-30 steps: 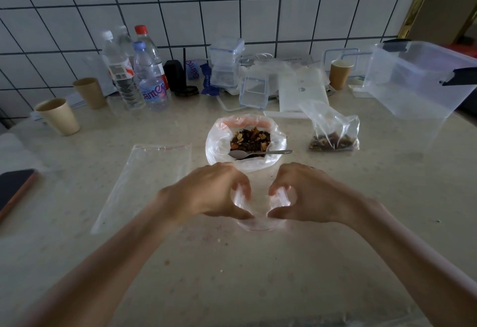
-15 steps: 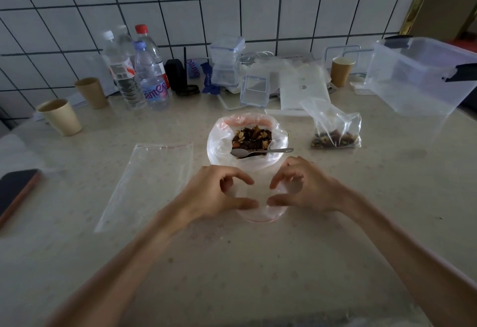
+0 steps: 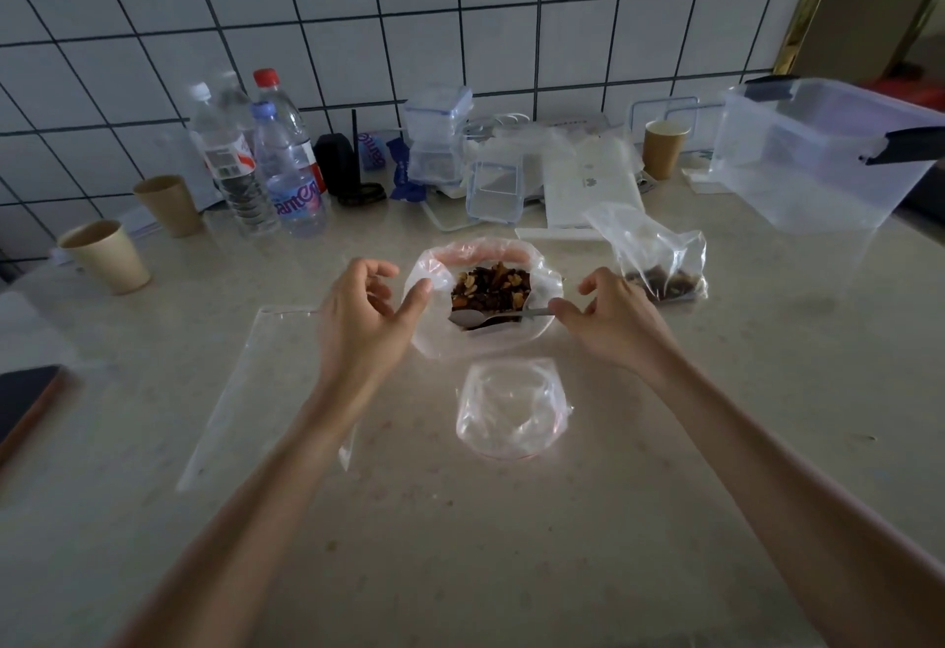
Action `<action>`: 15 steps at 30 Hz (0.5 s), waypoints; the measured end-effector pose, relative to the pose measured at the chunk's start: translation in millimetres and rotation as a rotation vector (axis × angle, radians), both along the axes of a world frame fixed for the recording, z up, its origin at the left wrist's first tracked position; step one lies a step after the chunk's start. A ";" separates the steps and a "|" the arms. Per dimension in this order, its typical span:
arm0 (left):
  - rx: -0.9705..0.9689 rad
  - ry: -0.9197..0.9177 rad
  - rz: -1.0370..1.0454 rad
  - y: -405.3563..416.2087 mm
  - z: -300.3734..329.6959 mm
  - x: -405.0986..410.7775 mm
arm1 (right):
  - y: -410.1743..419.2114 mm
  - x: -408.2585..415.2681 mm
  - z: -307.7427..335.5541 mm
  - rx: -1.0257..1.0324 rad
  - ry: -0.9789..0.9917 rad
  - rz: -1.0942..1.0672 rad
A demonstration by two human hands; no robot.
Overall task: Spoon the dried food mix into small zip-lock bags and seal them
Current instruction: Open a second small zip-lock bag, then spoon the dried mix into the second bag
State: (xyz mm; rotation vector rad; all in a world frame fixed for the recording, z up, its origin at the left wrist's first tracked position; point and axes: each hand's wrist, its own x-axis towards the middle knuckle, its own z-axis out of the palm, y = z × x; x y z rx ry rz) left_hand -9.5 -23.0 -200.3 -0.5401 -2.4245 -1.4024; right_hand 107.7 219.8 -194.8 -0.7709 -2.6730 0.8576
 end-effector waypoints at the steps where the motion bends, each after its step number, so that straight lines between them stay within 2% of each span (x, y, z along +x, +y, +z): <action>1: -0.044 -0.021 0.035 4.2 -2.2 -6.0 | -1.0 -4.5 0.2 -0.048 -0.002 -0.012; 4: -0.096 -0.246 -0.005 19.3 -5.4 -18.0 | -4.9 -14.1 2.8 -0.369 0.088 -0.045; 6: -0.085 -0.320 -0.031 28.3 -7.2 -22.3 | -6.3 -17.9 4.9 -0.582 0.146 -0.050; 8: -0.110 -0.300 -0.033 34.7 -10.5 -23.4 | -8.5 -21.1 7.4 -0.764 0.235 0.001; 11: -0.143 -0.240 -0.032 38.9 -18.0 -22.4 | -13.5 -24.6 9.3 -0.921 0.316 0.149; 13: -0.123 -0.203 -0.061 38.0 -22.5 -21.4 | -20.1 -26.3 8.2 -0.998 0.320 0.232; 15: -0.046 -0.204 -0.113 37.5 -24.6 -19.7 | -27.6 -28.0 6.6 -0.993 0.331 0.256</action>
